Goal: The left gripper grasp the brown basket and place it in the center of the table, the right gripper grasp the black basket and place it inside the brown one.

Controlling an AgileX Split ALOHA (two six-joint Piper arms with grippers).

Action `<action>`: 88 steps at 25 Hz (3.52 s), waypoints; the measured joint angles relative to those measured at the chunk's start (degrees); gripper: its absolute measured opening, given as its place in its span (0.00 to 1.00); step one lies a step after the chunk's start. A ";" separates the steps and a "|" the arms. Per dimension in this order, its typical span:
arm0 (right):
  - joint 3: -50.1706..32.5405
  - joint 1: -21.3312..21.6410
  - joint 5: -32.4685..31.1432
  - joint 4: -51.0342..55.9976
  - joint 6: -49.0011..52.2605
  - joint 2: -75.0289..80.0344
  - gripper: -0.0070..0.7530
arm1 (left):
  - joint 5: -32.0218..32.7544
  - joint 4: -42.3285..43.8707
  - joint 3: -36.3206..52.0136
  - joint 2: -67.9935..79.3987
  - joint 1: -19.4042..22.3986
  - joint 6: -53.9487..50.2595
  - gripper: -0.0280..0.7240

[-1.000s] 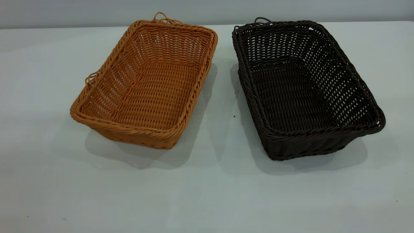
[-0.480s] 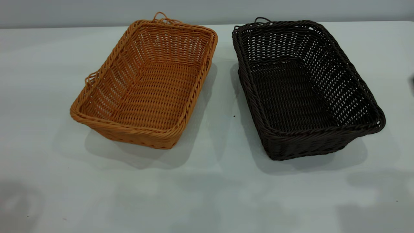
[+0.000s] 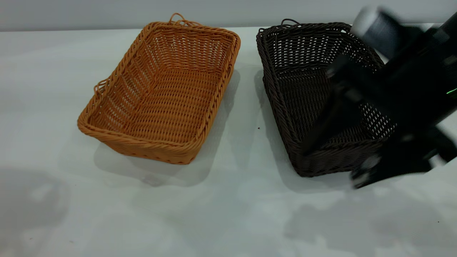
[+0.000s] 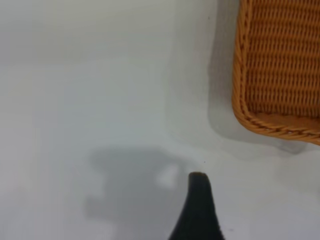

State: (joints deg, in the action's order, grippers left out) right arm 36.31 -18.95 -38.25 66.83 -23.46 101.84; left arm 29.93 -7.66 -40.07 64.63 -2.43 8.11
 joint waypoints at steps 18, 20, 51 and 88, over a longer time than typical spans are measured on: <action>0.86 0.00 16.07 35.32 4.54 14.93 0.69 | -3.84 -0.34 0.00 0.07 0.00 0.44 0.76; 1.34 0.00 17.44 35.43 6.36 16.13 0.69 | -4.74 -0.34 0.00 0.62 0.00 0.40 0.76; 2.13 0.00 29.44 35.97 14.23 18.68 0.69 | -7.39 -3.50 -36.69 58.65 -7.05 1.70 0.76; 12.10 12.49 26.39 25.30 6.16 15.17 0.12 | -11.08 -0.46 -43.43 70.83 -10.34 18.44 0.17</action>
State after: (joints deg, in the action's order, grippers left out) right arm 48.42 -6.46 -11.86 92.13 -17.30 117.01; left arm 18.84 -8.12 -83.51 135.47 -12.77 26.55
